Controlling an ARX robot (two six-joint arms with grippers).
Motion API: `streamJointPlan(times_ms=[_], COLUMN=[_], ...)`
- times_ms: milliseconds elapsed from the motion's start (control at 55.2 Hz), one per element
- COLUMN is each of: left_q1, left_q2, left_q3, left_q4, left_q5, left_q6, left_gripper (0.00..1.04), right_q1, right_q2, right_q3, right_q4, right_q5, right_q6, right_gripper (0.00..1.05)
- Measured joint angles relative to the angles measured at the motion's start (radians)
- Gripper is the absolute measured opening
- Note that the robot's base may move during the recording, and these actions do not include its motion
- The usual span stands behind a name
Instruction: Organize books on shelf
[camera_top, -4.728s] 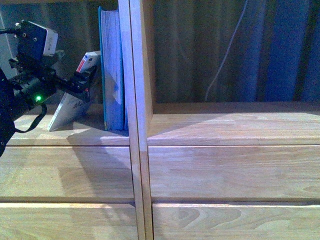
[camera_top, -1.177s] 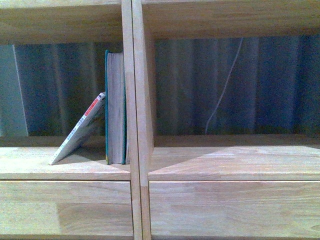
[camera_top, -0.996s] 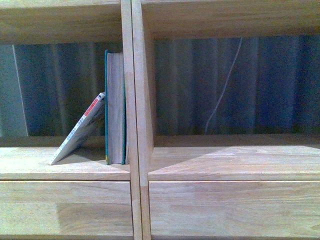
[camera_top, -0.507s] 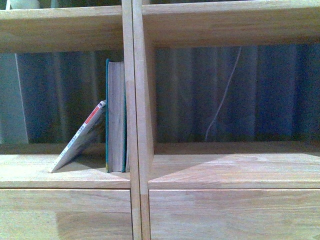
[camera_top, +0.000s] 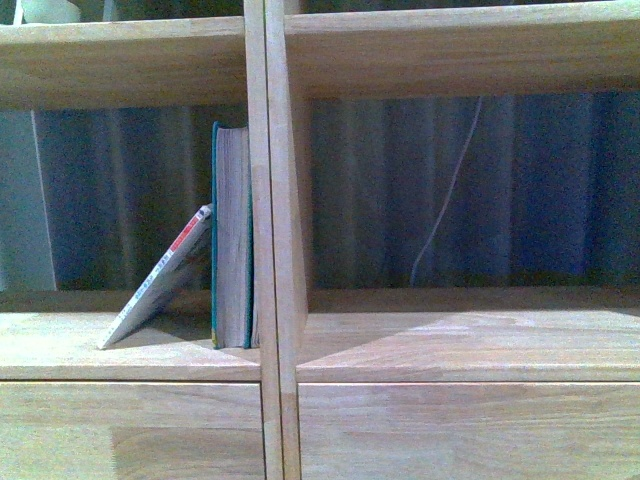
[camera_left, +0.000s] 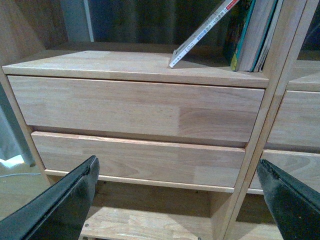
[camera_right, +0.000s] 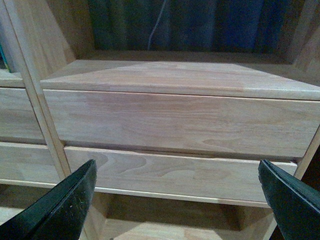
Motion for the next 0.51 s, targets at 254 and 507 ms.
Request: streamJointPlan(times_ms=[254, 507], left_q1=[0.0, 0.0], left_q2=[0.0, 0.0], left_q3=[0.0, 0.0], left_q4=[0.0, 0.0], left_q5=[0.0, 0.0], left_q6=[0.0, 0.0], left_gripper=[0.97, 0.97], right_q1=[0.0, 0.0], right_q2=[0.0, 0.0], right_q3=[0.0, 0.0], right_q4=[0.0, 0.0], right_q5=[0.0, 0.0], right_q6=[0.0, 0.0], right_gripper=[0.98, 0.98])
